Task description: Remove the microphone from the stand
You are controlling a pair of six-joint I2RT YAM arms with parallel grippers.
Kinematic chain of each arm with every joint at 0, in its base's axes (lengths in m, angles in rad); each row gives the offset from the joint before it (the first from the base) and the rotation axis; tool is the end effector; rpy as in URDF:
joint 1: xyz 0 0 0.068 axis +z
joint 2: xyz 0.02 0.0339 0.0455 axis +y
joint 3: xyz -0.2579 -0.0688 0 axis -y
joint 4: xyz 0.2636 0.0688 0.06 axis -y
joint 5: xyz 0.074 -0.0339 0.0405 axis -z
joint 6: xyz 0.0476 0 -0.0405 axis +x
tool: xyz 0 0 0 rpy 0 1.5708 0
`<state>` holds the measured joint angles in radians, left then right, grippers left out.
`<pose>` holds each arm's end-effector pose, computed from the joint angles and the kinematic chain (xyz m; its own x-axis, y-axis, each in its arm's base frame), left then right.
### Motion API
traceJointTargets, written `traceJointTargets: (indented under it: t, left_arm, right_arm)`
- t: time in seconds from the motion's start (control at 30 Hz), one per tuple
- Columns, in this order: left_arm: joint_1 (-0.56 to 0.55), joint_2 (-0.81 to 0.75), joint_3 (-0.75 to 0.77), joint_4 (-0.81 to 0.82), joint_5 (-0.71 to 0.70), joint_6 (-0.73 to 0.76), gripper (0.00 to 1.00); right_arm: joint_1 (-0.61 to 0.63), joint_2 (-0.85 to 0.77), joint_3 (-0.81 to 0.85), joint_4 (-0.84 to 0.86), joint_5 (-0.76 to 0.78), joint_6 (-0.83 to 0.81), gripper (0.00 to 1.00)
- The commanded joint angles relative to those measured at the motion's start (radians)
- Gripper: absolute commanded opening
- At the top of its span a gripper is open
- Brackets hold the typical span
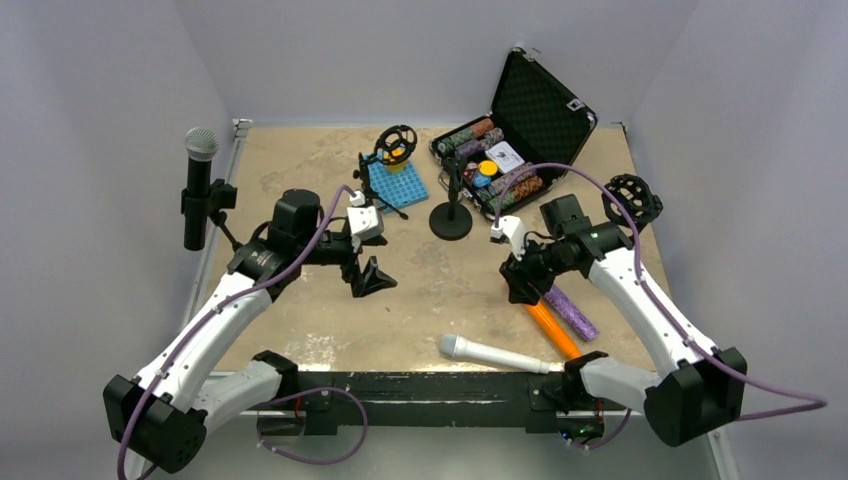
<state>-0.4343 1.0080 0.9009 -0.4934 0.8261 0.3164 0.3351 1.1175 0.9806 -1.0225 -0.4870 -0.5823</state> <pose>0.2017 -0.1321 0.3031 -0.2272 0.3378 -0.9134 0.9535 0.2677 -0.1381 0.2031 0.0943 0.2624 -0.4659 -0.6769 -0.5699 -0.8664 0.4799 0.1383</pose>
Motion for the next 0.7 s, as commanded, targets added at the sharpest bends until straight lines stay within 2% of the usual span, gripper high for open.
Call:
traceJointTargets:
  t: [0.0, 0.07, 0.13, 0.27, 0.37, 0.5, 0.67]
  left_arm:
    - [-0.027, 0.088, 0.03, -0.223, 0.145, 0.269, 0.94]
    - [-0.058, 0.15, 0.059, -0.363, 0.163, 0.439, 0.91]
    - [-0.095, 0.201, 0.08, -0.459, 0.143, 0.572, 0.89]
    - [-0.169, 0.271, 0.08, -0.499, 0.072, 0.719, 0.89]
    - [-0.215, 0.325, 0.088, -0.489, 0.056, 0.758, 0.89]
    - [-0.277, 0.409, 0.102, -0.452, 0.023, 0.753, 0.89]
    - [-0.333, 0.476, 0.12, -0.349, -0.018, 0.731, 0.89]
  right_arm:
    - [0.004, -0.154, 0.076, 0.084, -0.08, 0.047, 0.6]
    - [0.004, -0.203, 0.136, 0.154, -0.072, 0.143, 0.62]
    - [0.004, -0.208, 0.232, 0.15, -0.052, 0.179, 0.63]
    - [-0.019, -0.196, 0.405, 0.149, 0.147, 0.21, 0.69]
    - [-0.15, -0.145, 0.546, 0.115, 0.25, 0.265, 0.72]
    - [-0.356, -0.005, 0.776, -0.04, 0.368, 0.34, 0.72]
    - [-0.449, 0.028, 0.753, -0.026, 0.466, 0.275, 0.72]
